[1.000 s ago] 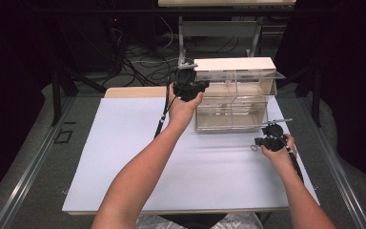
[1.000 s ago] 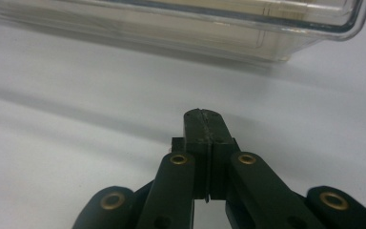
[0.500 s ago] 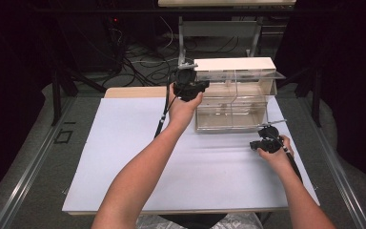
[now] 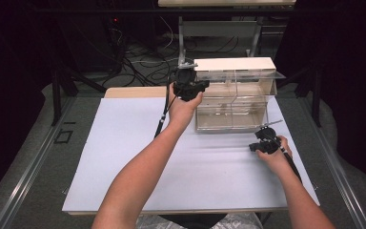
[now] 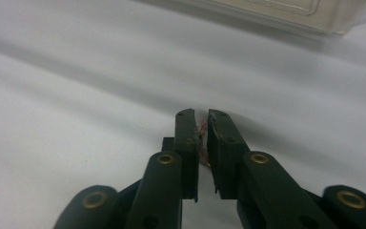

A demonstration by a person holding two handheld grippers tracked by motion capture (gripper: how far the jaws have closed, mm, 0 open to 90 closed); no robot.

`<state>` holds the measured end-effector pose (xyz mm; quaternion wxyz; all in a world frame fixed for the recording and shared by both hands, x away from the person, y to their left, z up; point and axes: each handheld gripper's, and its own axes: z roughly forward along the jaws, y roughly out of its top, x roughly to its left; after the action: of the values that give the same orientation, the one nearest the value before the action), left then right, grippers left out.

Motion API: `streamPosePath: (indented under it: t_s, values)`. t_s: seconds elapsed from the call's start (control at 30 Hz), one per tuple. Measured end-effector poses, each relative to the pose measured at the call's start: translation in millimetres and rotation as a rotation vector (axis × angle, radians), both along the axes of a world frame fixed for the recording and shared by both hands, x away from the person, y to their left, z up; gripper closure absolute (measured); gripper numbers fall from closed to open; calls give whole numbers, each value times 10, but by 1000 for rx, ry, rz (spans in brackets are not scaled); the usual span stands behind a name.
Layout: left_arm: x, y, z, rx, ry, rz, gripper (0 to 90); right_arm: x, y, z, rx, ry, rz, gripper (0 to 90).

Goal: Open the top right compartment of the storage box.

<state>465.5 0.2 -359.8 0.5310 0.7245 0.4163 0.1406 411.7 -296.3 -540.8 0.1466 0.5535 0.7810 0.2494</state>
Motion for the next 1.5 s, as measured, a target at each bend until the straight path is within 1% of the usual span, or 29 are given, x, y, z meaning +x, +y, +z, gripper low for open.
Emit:
streamPosePath:
  t_s: [0.03,0.07,0.1,0.13,0.17,0.2,0.23,0.27,0.4,0.43,0.47,0.5,0.53,0.57,0.63,0.7,0.77,0.8,0.83,0.9,0.97,1.07,1.1,1.17,1.2,1.27,1.37,1.43,1.5]
  values:
    - [0,0,1,0,-1,0,900,-1,6,8,23,2,0,867]
    - [0,0,1,1,0,0,900,-2,-9,29,-17,21,4,870]
    - [0,0,2,1,0,0,900,-1,-7,27,-15,19,3,870]
    - [0,0,2,1,0,1,900,1,-4,14,8,10,3,870]
    - [1,-1,2,0,0,1,900,4,-7,10,1,8,-1,870]
    - [1,-1,3,0,0,1,900,2,5,12,31,12,-7,870]
    - [0,-5,2,-4,0,4,900,5,-7,12,17,13,-6,870]
    - [1,-1,3,-1,0,1,900,4,-5,13,33,15,-8,871]
    - [2,1,4,1,-1,0,900,-1,-4,32,41,18,-21,871]
    - [2,1,4,1,-1,0,900,1,-9,28,56,2,-17,871]
    - [2,0,4,1,-1,1,900,4,-28,29,24,-6,-22,871]
    - [0,-4,3,-3,2,4,900,-4,-32,56,30,10,-19,871]
    - [1,-4,3,-4,2,3,900,-6,-38,59,42,11,-19,871]
    - [1,-5,3,-6,0,4,900,-4,-40,46,56,-9,-24,871]
    - [1,-4,3,-5,2,4,900,-14,-46,89,70,15,-40,871]
    - [1,-8,4,-8,2,7,900,-17,-74,105,79,-11,-26,871]
    - [2,-9,6,-8,0,7,900,-26,-47,104,130,-28,-48,871]
    - [3,-7,8,-6,2,5,900,-28,-66,122,113,-38,-38,871]
    - [3,-6,9,-5,3,5,900,-38,-65,150,113,-22,-43,871]
    - [4,-7,9,-7,2,5,900,-44,-68,157,128,-53,-39,871]
    - [3,-7,10,-5,2,5,900,-55,-74,194,136,-52,-36,871]
    - [3,-7,12,-5,1,6,900,-68,-78,239,143,-79,-38,871]
    - [4,-7,13,-5,2,6,900,-76,-76,257,152,-77,-39,871]
    - [4,-7,15,-5,1,6,900,-83,-80,281,151,-104,-36,871]
    - [5,-7,15,-6,1,6,900,-95,-70,302,168,-92,-47,871]
    - [5,-8,15,-6,0,7,900,-103,-72,327,167,-114,-43,871]
    - [13,-6,17,-3,-6,2,900,-124,-57,374,192,-116,-49,871]
    - [13,-6,19,-5,-8,2,900,-130,-70,409,180,-131,-37,871]
    - [12,-8,21,-7,-6,5,900,-139,-49,429,209,-137,-46,871]
